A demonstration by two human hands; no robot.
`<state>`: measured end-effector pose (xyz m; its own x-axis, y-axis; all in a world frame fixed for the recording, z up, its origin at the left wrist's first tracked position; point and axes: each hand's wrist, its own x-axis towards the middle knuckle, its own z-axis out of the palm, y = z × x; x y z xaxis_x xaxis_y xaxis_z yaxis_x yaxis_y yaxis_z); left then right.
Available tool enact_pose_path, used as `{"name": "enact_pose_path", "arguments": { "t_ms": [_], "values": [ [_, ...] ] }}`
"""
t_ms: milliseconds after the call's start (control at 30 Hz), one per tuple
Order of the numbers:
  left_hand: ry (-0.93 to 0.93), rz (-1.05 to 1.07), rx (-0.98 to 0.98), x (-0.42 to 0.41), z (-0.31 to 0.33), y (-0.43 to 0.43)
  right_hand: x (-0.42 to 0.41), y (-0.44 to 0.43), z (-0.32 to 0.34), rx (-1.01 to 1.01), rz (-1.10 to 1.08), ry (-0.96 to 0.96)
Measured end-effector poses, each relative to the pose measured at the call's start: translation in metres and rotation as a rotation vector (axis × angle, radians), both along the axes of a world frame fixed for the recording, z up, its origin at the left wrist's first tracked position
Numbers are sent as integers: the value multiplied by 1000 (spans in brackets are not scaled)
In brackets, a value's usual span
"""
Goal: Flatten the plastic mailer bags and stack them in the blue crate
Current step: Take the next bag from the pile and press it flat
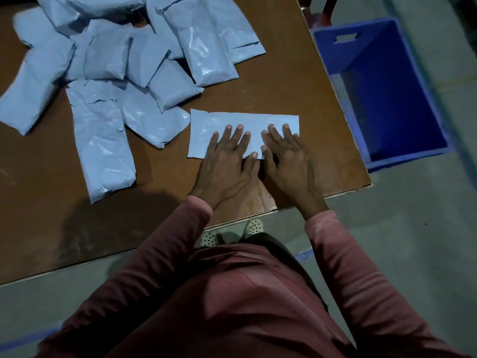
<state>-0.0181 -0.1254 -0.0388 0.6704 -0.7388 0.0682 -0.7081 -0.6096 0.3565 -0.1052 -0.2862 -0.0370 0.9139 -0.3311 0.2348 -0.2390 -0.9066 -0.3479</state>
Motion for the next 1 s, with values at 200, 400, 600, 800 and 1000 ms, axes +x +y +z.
{"name": "enact_pose_path", "arguments": {
  "t_ms": [200, 400, 600, 800, 1000],
  "values": [
    [-134, 105, 64, 29, -11, 7, 26, -10, 11, -45, 5, 77],
    [-132, 102, 116, 37, -25, 11, 29, -5, -8, -51, 11, 154],
    [-105, 93, 147, 38, -23, 9, 31, -3, -5, -78, 23, 217],
    [-129, 49, 91, 35, -23, 14, 28, -5, -1, -73, 36, 260],
    [-82, 26, 141, 36, -23, 14, 27, -5, 0, -85, 37, 299]
  ]
}}
